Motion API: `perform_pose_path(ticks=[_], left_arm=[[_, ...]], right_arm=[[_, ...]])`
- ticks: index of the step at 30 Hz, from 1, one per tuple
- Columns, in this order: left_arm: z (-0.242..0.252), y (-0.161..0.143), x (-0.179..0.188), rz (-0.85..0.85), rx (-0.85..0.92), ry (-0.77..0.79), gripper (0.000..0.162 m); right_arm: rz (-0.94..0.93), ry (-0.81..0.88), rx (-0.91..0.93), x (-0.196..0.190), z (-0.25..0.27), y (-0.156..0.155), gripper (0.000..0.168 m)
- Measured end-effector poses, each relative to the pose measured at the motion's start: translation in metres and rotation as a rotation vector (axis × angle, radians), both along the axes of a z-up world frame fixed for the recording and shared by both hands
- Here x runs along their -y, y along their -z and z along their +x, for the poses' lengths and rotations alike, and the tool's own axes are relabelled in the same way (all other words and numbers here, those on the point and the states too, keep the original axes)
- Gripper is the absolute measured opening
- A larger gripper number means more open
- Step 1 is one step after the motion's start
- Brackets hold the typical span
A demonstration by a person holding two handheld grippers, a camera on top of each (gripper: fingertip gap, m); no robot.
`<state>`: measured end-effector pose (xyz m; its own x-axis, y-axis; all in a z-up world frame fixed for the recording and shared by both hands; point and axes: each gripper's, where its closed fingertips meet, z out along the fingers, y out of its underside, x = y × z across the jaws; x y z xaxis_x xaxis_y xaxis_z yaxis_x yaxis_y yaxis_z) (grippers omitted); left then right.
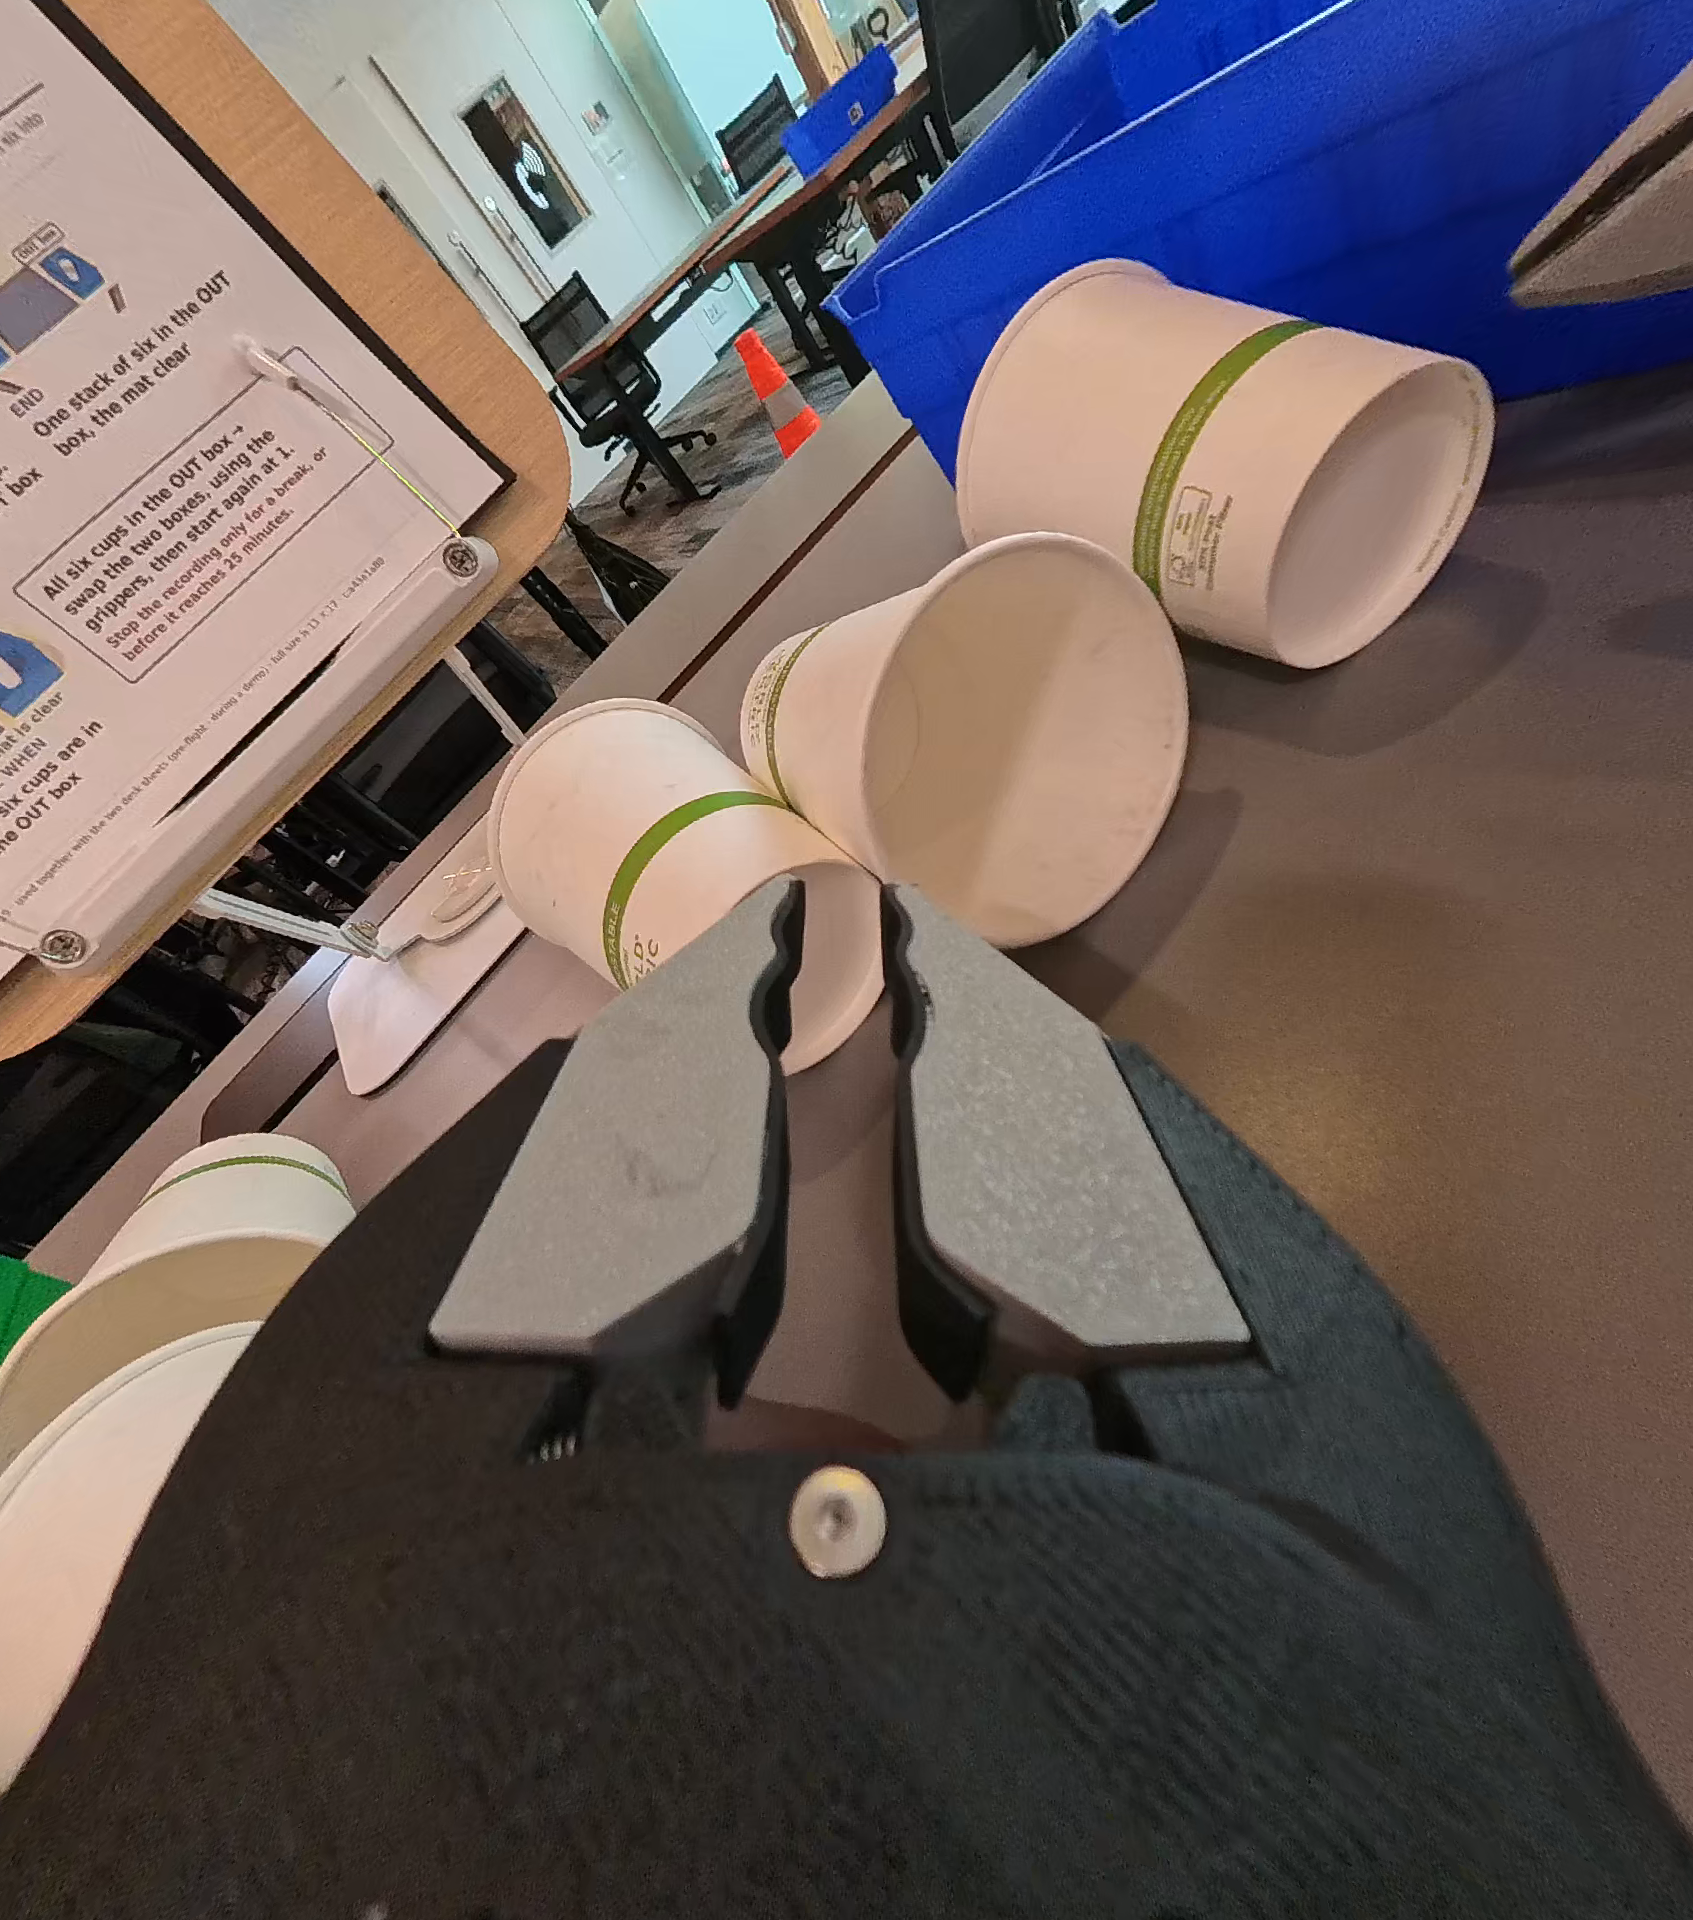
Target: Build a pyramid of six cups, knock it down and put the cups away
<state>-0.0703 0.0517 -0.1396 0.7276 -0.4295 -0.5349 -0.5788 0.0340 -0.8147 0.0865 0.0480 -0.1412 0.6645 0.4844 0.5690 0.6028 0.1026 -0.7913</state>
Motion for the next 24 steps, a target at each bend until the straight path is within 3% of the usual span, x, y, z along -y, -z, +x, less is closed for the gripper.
perform_pose_path(ticks=[7, 9, 10, 21, 24], left_arm=[[0.0, 0.0, 0.0, 0.0, -0.003, 0.002, 0.011], [0.0, 0.0, 0.0, 0.0, -0.003, 0.002, 0.011], [0.0, 0.0, 0.0, 0.0, -0.003, 0.002, 0.011], [0.0, 0.001, -0.001, -0.007, -0.003, -0.005, 0.011], [-0.001, 0.0, 0.0, -0.003, 0.004, -0.001, 0.012]], right_arm=[[0.018, -0.005, -0.021, 0.002, 0.001, -0.004, 0.0], [0.014, 0.002, 0.011, 0.001, -0.001, 0.0, 0.03], [0.012, 0.019, 0.028, 0.0, 0.0, 0.002, 0.032], [-0.032, 0.046, 0.078, -0.016, -0.014, 0.012, 0.022], [-0.045, 0.063, 0.129, -0.028, -0.018, 0.017, 0.011]])
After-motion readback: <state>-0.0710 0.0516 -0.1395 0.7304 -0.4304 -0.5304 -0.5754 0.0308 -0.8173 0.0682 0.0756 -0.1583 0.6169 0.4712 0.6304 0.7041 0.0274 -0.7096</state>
